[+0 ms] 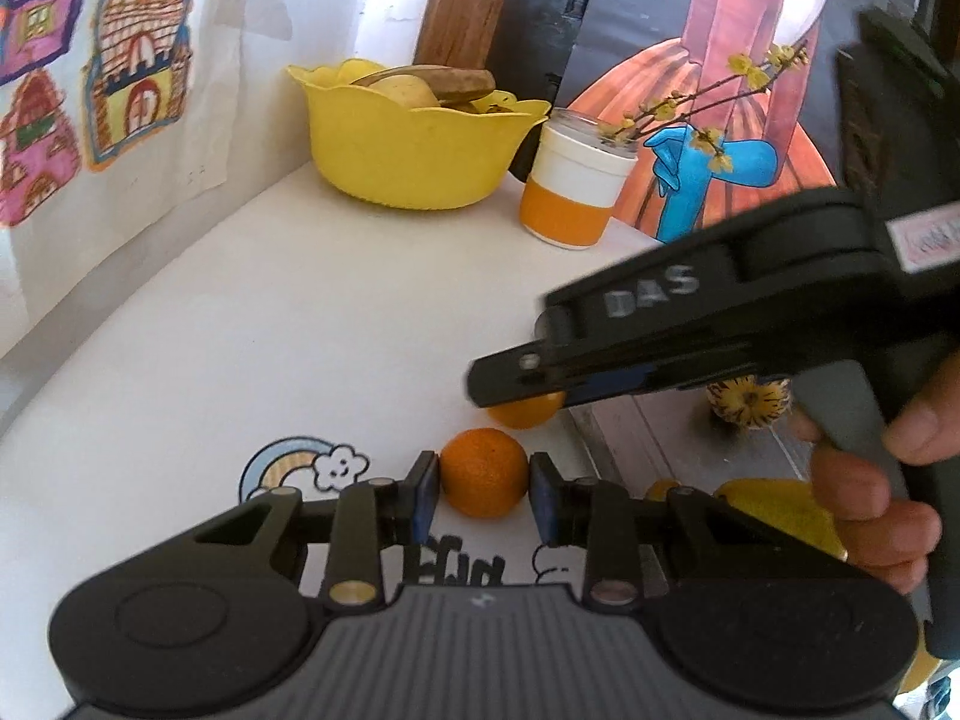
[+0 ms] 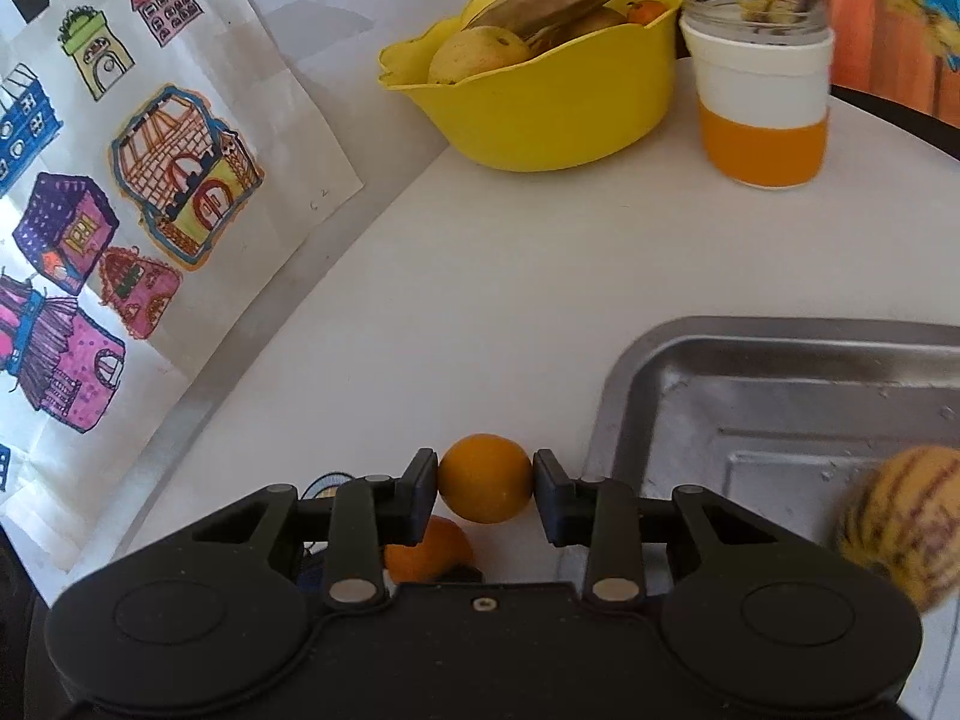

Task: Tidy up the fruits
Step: 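Grasp a small orange with the left tool while the right tool grasps the other orange, then carry the oranges with both tools onto the tray among the fruits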

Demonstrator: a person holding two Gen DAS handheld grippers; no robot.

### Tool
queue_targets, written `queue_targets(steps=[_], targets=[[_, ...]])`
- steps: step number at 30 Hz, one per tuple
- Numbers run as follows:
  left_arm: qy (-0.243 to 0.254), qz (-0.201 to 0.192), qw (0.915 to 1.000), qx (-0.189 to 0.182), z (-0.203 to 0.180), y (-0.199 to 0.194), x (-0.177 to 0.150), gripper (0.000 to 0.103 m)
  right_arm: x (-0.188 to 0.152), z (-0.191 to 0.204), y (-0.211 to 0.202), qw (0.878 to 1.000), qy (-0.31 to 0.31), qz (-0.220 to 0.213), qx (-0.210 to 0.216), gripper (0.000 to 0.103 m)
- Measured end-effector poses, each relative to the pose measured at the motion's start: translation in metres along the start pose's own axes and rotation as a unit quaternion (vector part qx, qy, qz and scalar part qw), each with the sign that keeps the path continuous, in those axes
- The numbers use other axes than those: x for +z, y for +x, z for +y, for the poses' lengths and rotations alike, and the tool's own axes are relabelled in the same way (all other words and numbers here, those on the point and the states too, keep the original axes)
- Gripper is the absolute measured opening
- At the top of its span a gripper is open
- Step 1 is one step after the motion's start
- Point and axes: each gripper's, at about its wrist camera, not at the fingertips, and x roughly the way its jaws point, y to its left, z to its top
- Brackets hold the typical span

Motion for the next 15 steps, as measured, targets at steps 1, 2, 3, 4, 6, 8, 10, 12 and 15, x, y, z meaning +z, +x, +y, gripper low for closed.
queue_targets(steps=[1, 2, 3, 4, 6, 8, 10, 12, 15], targets=[[-0.005, 0.001, 1.0, 0.0, 0.002, -0.002, -0.001, 0.035, -0.002, -0.001, -0.004, 1.0, 0.001, -0.002, 0.002, 0.036], [-0.009, 0.002, 1.0, 0.0, 0.003, -0.004, -0.002, 0.035, -0.004, -0.002, -0.008, 1.0, 0.003, -0.004, 0.003, 0.036], [-0.014, 0.002, 0.9999, 0.0, 0.004, -0.006, -0.003, 0.035, -0.006, -0.003, -0.012, 1.0, 0.004, -0.006, 0.006, 0.036], [-0.017, 0.002, 0.9998, 0.001, 0.004, -0.007, -0.003, 0.035, -0.008, -0.003, -0.016, 1.0, 0.004, -0.009, 0.008, 0.036], [-0.023, 0.001, 0.9997, 0.001, 0.005, -0.01, -0.003, 0.035, -0.013, -0.004, -0.024, 1.0, 0.006, -0.014, 0.011, 0.036], [-0.027, -0.003, 0.9996, 0.0, 0.004, -0.017, -0.005, 0.035, -0.019, -0.006, -0.032, 1.0, 0.006, -0.02, 0.013, 0.036], [-0.031, -0.006, 0.9995, -0.004, 0.001, -0.022, -0.007, 0.035, -0.026, -0.009, -0.042, 0.999, 0.007, -0.028, 0.014, 0.036], [-0.033, -0.011, 0.9993, -0.009, -0.002, -0.027, -0.008, 0.035, -0.032, -0.012, -0.051, 0.999, 0.009, -0.039, 0.015, 0.036], [-0.038, -0.016, 0.999, -0.017, -0.009, -0.032, -0.01, 0.035, -0.041, -0.018, -0.065, 0.998, 0.015, -0.053, 0.015, 0.037]])
